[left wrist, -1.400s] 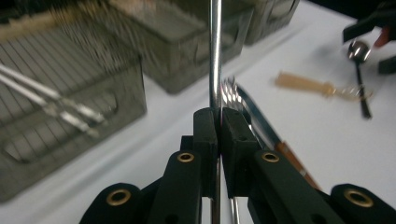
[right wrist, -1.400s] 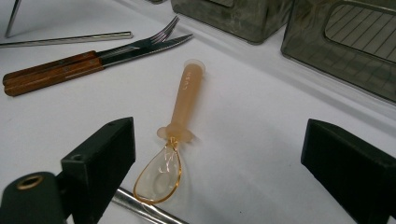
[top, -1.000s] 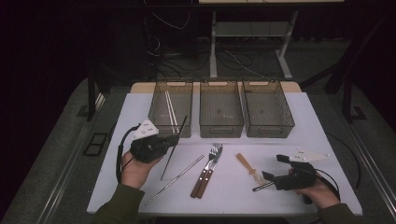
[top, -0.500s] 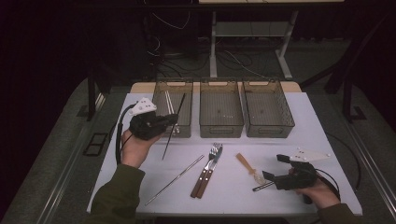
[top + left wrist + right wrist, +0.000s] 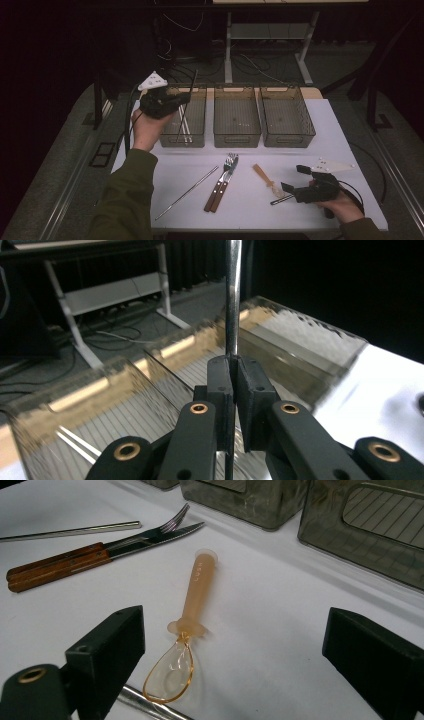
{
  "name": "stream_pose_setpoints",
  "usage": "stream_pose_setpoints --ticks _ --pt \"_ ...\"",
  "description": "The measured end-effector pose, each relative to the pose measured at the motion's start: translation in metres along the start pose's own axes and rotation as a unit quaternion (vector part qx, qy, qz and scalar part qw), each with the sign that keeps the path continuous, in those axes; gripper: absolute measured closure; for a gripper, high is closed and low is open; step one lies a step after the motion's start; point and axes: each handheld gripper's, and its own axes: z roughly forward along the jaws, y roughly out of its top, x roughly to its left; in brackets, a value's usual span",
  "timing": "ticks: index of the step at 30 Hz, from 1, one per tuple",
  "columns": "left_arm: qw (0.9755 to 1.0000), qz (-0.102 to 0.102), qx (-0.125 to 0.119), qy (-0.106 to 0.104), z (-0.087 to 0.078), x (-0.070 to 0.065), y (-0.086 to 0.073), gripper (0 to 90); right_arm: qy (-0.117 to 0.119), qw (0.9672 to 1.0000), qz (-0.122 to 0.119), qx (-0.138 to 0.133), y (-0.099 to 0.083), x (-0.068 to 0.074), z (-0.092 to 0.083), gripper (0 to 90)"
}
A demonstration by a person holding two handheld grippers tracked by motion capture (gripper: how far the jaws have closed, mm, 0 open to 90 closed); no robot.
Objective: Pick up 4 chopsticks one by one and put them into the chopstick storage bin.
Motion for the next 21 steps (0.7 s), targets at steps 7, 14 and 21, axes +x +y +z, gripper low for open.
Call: stream_pose_setpoints --ticks 7,14,21 --pt "0.9997 0.001 0.000 0.024 0.016 0.024 0.015 85.0 0.001 1.0000 0.002 -0.001 0.000 0.000 -0.001 10.2" --pt "0.9987 -0.010 0.018 0.046 0.030 0.045 0.006 85.0 0.002 1.0000 0.002 -0.002 0.000 0.000 0.000 10.2" --pt "0.9947 -0.020 0.075 0.067 0.043 0.059 -0.018 85.0 0.003 1.0000 0.005 -0.002 0.000 -0.001 0.000 10.2"
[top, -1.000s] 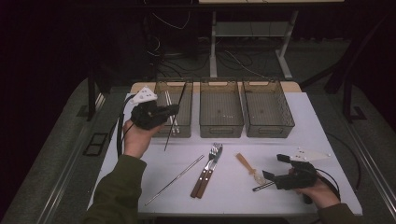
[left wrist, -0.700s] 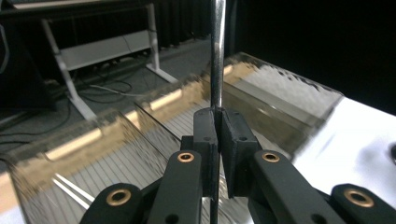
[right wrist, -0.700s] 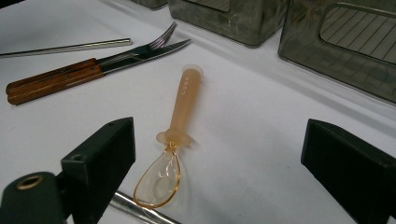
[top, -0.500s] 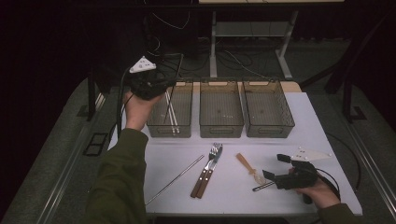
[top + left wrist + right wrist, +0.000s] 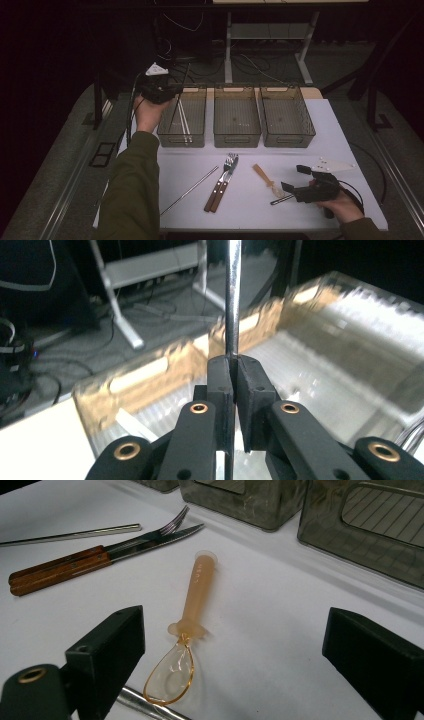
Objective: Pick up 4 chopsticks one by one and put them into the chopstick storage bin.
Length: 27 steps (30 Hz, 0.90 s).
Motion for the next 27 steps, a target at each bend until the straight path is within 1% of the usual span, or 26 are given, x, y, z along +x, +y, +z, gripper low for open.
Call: stream_pose_setpoints --ticks 5,8,10,12,19,21,24,27 --pt "0.9993 -0.023 0.029 0.009 0.009 0.010 -0.020 85.0 0.000 1.0000 0.001 0.002 0.000 0.001 0.001 10.2" --pt "0.9981 -0.036 0.049 0.013 0.015 0.016 -0.031 85.0 0.001 1.0000 0.003 0.004 0.000 0.000 0.000 10.2" --pt "0.9975 -0.045 0.053 0.012 0.016 0.018 -0.035 85.0 0.001 1.0000 0.003 0.003 0.000 0.000 0.001 10.2" --pt "0.9974 -0.055 0.046 0.008 0.017 0.021 -0.038 85.0 0.001 1.0000 0.003 0.003 0.000 0.000 0.001 10.2" --pt "0.9969 -0.056 0.054 0.013 0.026 0.021 -0.038 84.8 0.003 1.0000 0.003 0.005 -0.001 0.001 0.001 10.2" --pt "0.9964 -0.059 0.058 0.015 0.032 0.020 -0.039 84.8 0.003 1.0000 0.003 0.003 -0.001 0.000 0.000 10.2" --pt "0.9958 -0.055 0.071 0.019 0.043 0.017 -0.039 84.8 0.005 1.0000 0.003 0.001 -0.001 0.000 0.000 10.2" --pt "0.9948 -0.057 0.079 0.029 0.052 0.015 -0.040 84.3 0.006 1.0000 0.003 0.001 0.000 0.000 0.000 10.2"
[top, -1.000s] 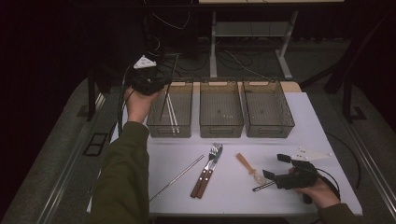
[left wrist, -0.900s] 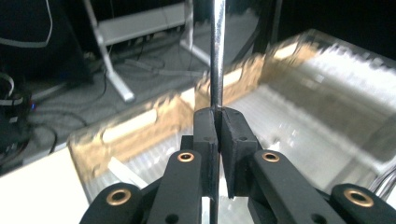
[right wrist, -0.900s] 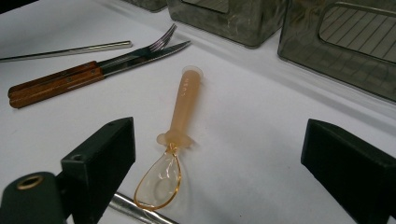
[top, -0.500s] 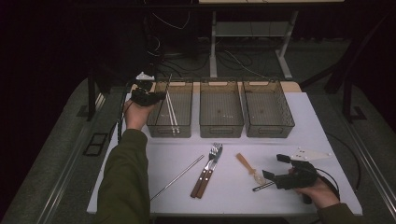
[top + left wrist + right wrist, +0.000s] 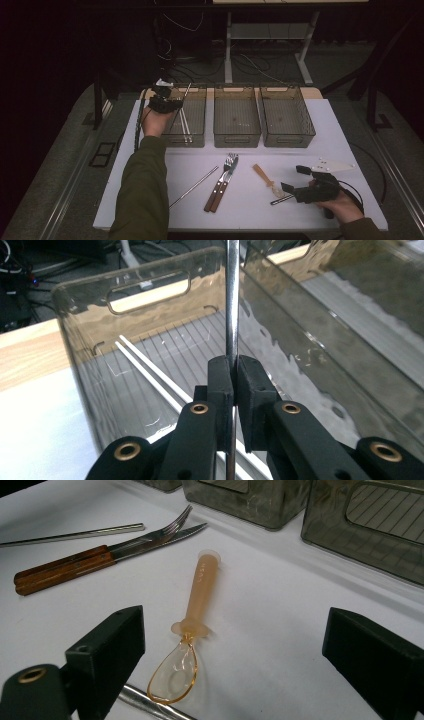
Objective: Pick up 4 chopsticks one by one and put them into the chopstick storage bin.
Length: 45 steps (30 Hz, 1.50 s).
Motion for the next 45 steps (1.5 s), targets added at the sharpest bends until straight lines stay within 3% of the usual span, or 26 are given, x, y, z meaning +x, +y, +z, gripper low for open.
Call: stream_pose_setpoints --ticks 2,8,18,25,28,35,38,45 --pt "1.0000 -0.005 -0.002 0.004 0.003 -0.001 -0.001 82.7 0.001 1.0000 0.000 -0.001 0.000 0.000 0.000 10.2" --pt "1.0000 -0.003 -0.002 0.000 -0.004 -0.006 0.000 66.3 0.003 1.0000 -0.001 0.000 0.000 0.000 0.000 10.2" --pt "0.9988 0.013 -0.027 -0.039 -0.043 -0.029 -0.005 54.4 -0.002 1.0000 -0.006 -0.001 0.001 0.002 -0.001 10.2" --pt "0.9961 0.026 -0.034 -0.077 -0.061 -0.044 -0.022 52.9 -0.004 1.0000 -0.005 -0.001 0.001 0.001 -0.001 10.2" --pt "0.9952 0.024 -0.034 -0.088 -0.066 -0.051 -0.031 52.3 -0.004 1.0000 -0.006 -0.001 0.001 0.001 -0.001 10.2" --pt "0.9932 0.045 -0.022 -0.105 -0.078 -0.069 -0.052 54.4 -0.005 1.0000 -0.006 0.000 0.001 0.002 -0.001 10.2" --pt "0.9929 0.048 -0.008 -0.108 -0.082 -0.076 -0.059 59.4 -0.006 1.0000 -0.007 0.002 0.001 0.002 0.000 10.2" --pt "0.9894 0.068 0.023 -0.126 -0.089 -0.094 -0.077 71.9 -0.006 0.9999 -0.007 0.005 0.000 0.001 0.001 10.2"
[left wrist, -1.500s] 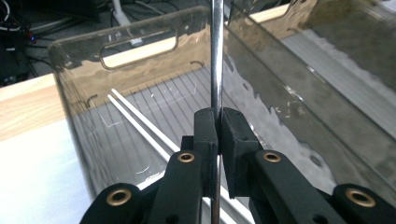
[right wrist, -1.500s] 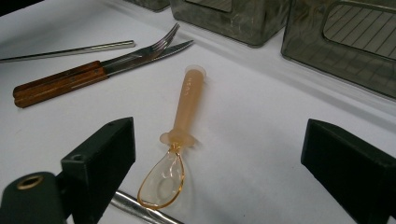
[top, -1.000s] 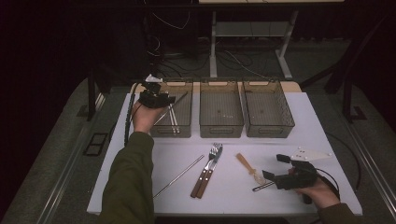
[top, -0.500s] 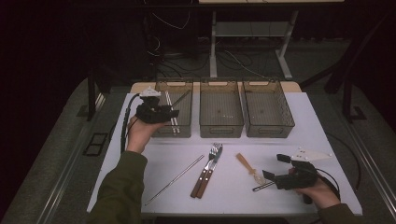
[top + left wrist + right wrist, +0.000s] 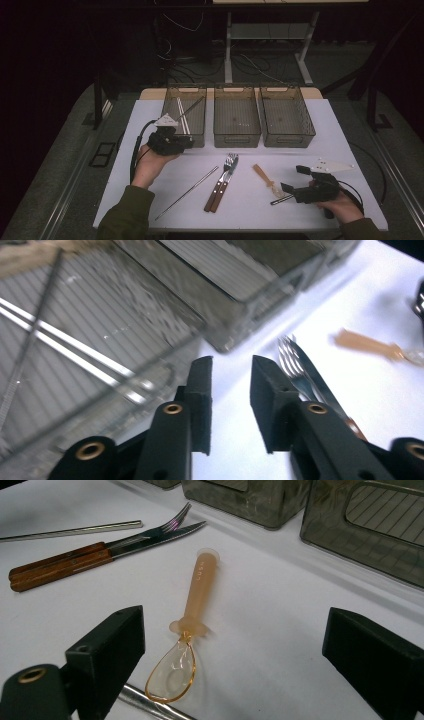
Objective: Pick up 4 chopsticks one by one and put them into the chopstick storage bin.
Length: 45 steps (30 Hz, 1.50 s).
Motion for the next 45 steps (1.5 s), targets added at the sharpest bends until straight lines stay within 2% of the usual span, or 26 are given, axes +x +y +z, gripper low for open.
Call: stream_pose_setpoints --ticks 7,13,19,20,23,24,27,30,35,40,42,45 --pt "0.9994 0.012 0.031 -0.013 0.006 -0.020 -0.020 77.8 -0.001 1.0000 -0.001 0.002 0.000 0.000 0.001 10.2" --pt "0.9983 0.016 0.055 -0.008 0.013 -0.035 -0.033 77.7 -0.002 1.0000 -0.002 0.002 -0.001 0.000 0.001 10.2" --pt "0.9962 0.024 0.083 -0.014 0.020 -0.046 -0.044 77.6 -0.003 1.0000 -0.003 0.004 -0.001 0.000 0.001 10.2" --pt "0.9960 0.020 0.086 -0.014 0.022 -0.048 -0.046 77.5 -0.003 1.0000 -0.003 0.004 -0.001 0.000 0.001 10.2" --pt "0.9945 0.024 0.101 -0.018 0.026 -0.050 -0.050 77.0 -0.003 1.0000 -0.003 0.004 -0.001 0.000 0.001 10.2" --pt "0.9943 0.018 0.104 -0.017 0.027 -0.052 -0.052 77.0 -0.003 1.0000 -0.003 0.003 -0.001 0.000 0.001 10.2" --pt "0.9932 0.018 0.113 -0.019 0.031 -0.052 -0.054 76.8 -0.003 1.0000 -0.004 0.004 -0.001 0.000 0.001 10.2" --pt "0.9915 0.023 0.126 -0.023 0.035 -0.053 -0.057 76.9 -0.003 1.0000 -0.004 0.004 -0.001 0.000 0.001 10.2" --pt "0.9888 0.034 0.144 -0.015 0.039 -0.053 -0.060 77.4 -0.003 1.0000 -0.004 0.003 -0.001 0.000 0.001 10.2" --pt "0.9893 0.031 0.142 -0.006 0.040 -0.055 -0.060 79.7 -0.003 1.0000 -0.004 0.004 -0.001 0.000 0.001 10.2" --pt "0.9888 0.038 0.144 -0.002 0.040 -0.055 -0.060 80.6 -0.003 1.0000 -0.005 0.004 -0.001 0.001 0.001 10.3" --pt "0.9885 0.039 0.146 0.001 0.040 -0.057 -0.060 83.4 -0.003 1.0000 -0.004 0.005 -0.001 0.001 0.001 10.2"
